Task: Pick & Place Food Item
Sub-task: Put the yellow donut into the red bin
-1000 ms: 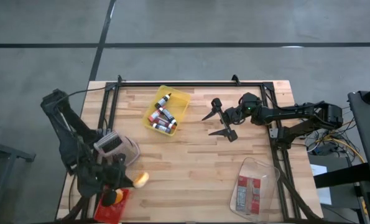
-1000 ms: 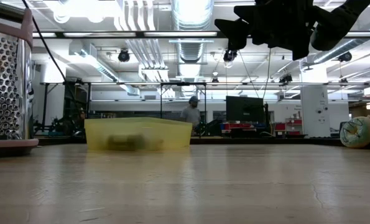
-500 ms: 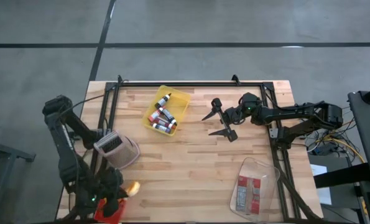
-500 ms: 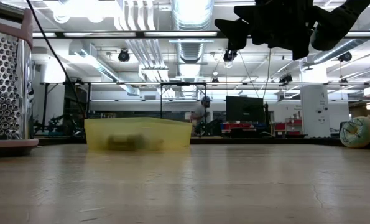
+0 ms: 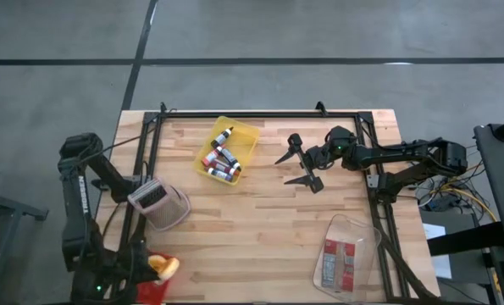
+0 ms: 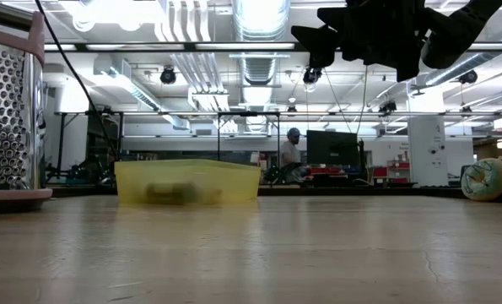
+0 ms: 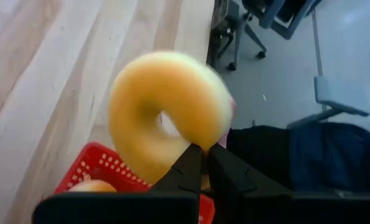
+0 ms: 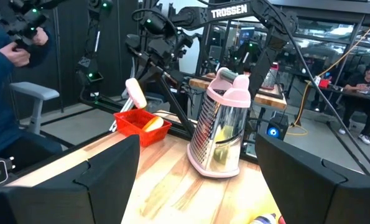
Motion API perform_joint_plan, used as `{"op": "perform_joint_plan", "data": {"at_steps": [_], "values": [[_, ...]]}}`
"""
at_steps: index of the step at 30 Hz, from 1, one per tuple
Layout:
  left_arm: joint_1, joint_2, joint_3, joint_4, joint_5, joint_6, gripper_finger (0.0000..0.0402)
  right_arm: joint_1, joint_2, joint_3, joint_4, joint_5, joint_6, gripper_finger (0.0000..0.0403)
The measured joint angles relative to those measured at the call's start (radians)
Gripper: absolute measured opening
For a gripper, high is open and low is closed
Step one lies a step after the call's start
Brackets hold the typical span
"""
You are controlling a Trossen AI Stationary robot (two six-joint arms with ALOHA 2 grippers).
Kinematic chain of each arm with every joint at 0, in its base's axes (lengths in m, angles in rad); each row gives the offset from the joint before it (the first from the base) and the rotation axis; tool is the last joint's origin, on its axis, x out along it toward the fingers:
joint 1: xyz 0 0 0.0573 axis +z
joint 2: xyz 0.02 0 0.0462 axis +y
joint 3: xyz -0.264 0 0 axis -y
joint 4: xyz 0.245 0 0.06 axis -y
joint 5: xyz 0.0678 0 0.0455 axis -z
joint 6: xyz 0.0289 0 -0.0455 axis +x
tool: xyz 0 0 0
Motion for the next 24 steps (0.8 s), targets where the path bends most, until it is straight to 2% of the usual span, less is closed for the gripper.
{"op": "perform_joint_plan", "data": {"at_steps": [2, 4, 9, 16, 24], "values": [[-0.013, 0.000, -0.003, 0.006, -0.013, -0.004, 0.0027, 0.000, 0.000, 0.000, 0.000, 0.000, 0.000, 0.0315], [-0.017, 0.000, -0.012, 0.007, 0.017, -0.005, 0.0026, 0.000, 0.000, 0.000, 0.000, 0.000, 0.000, 0.0315], [-0.016, 0.027, -0.030, 0.007, 0.183, 0.049, 0.0024, 0.000, 0.000, 0.000, 0.000, 0.000, 0.000, 0.0315], [0.036, 0.026, -0.032, 0.003, 0.374, 0.300, 0.0026, 0.000, 0.000, 0.000, 0.000, 0.000, 0.000, 0.0315], [0.185, 0.025, -0.037, -0.004, 0.644, 0.356, 0.0027, 0.000, 0.000, 0.000, 0.000, 0.001, 0.000, 0.0315]]}}
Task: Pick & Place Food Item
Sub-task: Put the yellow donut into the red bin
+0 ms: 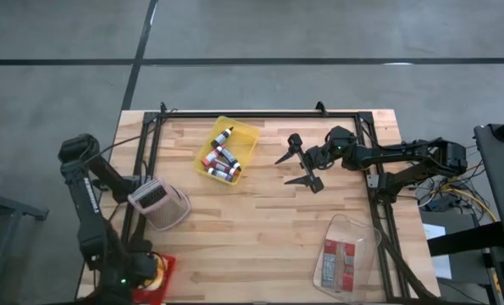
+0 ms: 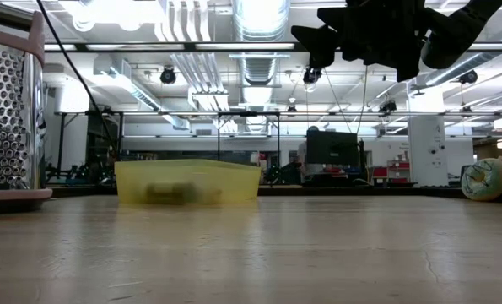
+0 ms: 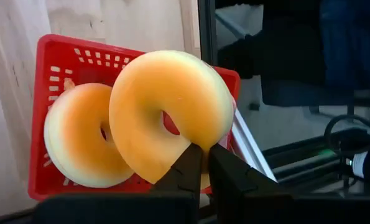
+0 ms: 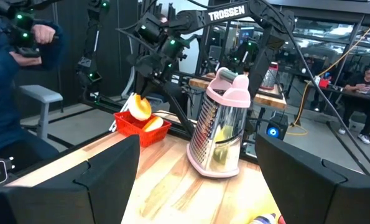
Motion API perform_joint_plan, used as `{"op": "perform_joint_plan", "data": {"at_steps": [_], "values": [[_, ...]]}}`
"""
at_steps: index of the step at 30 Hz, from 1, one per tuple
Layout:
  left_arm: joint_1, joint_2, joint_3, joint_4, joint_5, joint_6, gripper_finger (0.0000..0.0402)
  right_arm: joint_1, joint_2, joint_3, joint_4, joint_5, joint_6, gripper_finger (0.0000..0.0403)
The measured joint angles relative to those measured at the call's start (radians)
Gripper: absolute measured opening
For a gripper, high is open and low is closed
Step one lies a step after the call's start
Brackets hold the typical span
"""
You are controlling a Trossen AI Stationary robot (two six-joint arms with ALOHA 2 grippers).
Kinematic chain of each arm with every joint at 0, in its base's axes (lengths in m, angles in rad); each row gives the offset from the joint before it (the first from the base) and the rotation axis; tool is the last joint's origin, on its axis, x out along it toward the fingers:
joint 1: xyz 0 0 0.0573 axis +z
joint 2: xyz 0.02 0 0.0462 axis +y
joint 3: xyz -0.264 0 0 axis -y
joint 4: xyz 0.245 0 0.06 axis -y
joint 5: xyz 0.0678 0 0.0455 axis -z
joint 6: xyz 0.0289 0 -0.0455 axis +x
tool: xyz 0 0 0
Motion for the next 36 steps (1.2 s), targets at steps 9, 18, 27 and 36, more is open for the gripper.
{"op": "perform_joint_plan", "data": {"at_steps": [9, 18, 27, 36], "values": [[0.123, 0.010, -0.011, -0.026, 0.127, 0.149, 0.0024, 0.000, 0.000, 0.000, 0.000, 0.000, 0.000, 0.0315], [0.137, 0.014, -0.011, -0.026, 0.181, 0.136, 0.0024, 0.000, 0.000, 0.000, 0.000, 0.000, 0.000, 0.0315], [0.138, 0.014, -0.039, 0.016, 0.211, 0.106, 0.0025, 0.000, 0.000, 0.000, 0.000, 0.000, 0.000, 0.0315], [0.140, 0.014, -0.106, 0.082, 0.265, 0.018, 0.0038, 0.000, 0.000, 0.000, 0.000, 0.000, 0.000, 0.0315]]}}
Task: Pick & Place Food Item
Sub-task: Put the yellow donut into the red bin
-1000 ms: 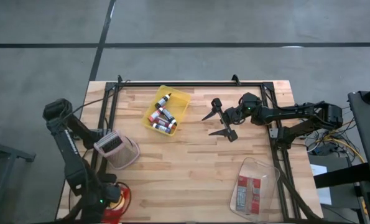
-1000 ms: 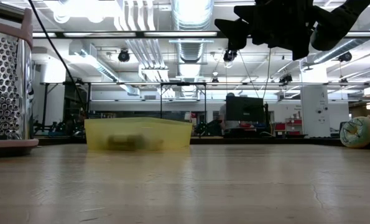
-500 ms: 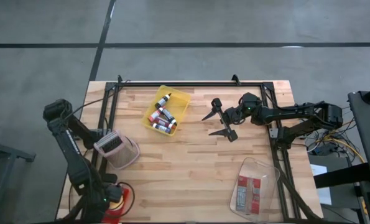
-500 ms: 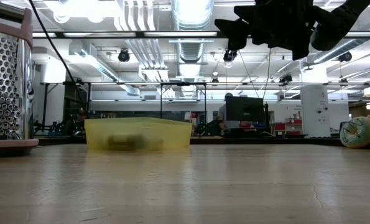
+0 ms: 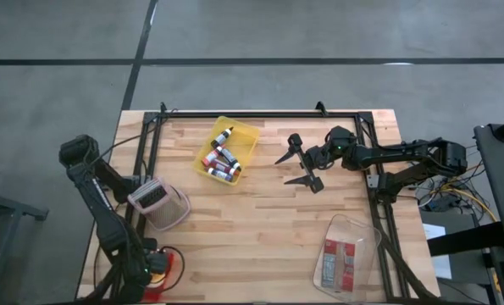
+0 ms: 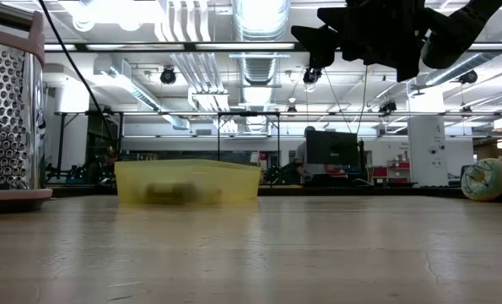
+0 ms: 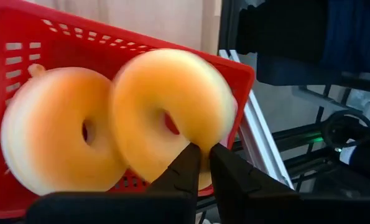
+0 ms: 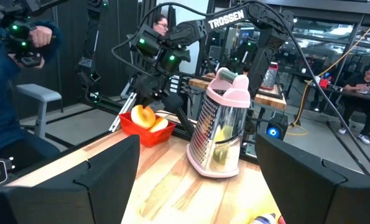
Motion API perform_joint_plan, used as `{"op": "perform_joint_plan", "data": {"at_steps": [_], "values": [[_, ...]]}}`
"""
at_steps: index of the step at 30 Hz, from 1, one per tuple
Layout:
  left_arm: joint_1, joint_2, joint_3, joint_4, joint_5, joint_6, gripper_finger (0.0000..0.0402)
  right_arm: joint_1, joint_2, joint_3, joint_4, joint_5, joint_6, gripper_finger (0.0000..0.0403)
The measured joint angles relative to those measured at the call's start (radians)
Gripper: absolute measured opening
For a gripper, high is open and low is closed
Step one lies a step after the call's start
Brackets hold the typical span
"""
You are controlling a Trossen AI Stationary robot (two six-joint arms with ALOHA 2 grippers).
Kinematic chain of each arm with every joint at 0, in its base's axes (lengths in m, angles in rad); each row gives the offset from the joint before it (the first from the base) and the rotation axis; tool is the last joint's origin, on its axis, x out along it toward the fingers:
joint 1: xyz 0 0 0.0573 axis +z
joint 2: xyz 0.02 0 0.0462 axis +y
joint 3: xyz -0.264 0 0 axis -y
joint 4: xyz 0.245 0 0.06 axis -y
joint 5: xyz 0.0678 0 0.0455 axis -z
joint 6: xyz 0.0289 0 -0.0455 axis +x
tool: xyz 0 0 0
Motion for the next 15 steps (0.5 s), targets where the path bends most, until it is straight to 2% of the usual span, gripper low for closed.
{"op": "perform_joint_plan", "data": {"at_steps": [15], "values": [[0.000, 0.000, 0.000, 0.013, -0.013, -0.033, 0.0125, 0.000, 0.000, 0.000, 0.000, 0.000, 0.000, 0.0315]]}}
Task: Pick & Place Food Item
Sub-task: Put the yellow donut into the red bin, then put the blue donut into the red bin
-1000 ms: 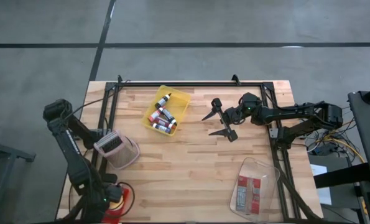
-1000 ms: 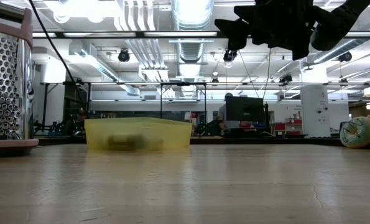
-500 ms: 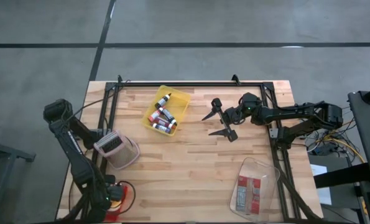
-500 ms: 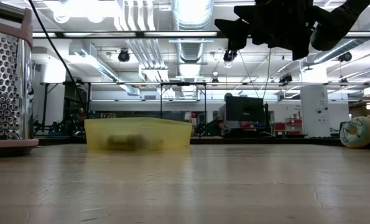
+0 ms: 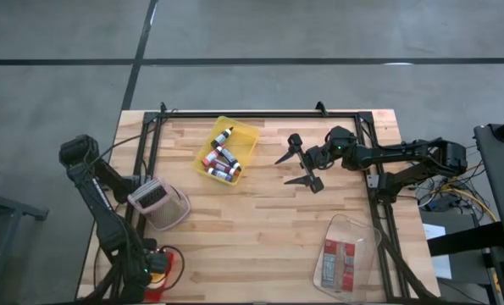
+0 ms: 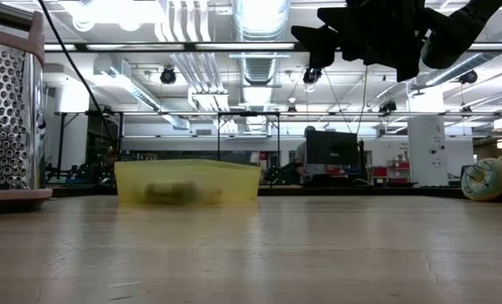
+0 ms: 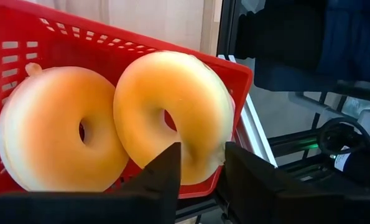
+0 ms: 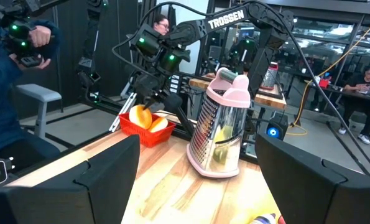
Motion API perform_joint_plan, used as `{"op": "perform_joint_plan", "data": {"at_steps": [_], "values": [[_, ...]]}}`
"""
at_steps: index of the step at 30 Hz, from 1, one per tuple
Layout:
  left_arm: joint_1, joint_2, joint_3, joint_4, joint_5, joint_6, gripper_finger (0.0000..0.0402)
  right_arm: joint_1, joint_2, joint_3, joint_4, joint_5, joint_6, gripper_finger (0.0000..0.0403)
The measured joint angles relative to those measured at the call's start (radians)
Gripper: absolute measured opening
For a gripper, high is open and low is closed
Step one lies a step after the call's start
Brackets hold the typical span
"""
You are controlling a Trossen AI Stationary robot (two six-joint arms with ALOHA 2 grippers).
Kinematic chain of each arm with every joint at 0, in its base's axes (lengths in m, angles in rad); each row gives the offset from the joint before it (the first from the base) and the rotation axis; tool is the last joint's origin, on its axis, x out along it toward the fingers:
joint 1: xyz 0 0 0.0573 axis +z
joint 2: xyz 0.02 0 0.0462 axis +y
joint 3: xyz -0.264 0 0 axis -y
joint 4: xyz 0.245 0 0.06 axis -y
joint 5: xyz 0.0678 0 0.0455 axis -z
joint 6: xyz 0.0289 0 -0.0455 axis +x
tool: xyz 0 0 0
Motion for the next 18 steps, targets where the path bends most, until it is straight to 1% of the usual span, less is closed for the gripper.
{"op": "perform_joint_plan", "data": {"at_steps": [9, 18], "values": [[0.002, 0.000, 0.000, 0.000, -0.002, -0.016, 0.0164, 0.000, 0.000, 0.000, 0.000, 0.000, 0.000, 0.0315], [0.002, -0.002, 0.037, 0.008, 0.001, -0.005, 0.0170, 0.000, 0.000, 0.000, 0.000, 0.000, 0.000, 0.0315]]}}
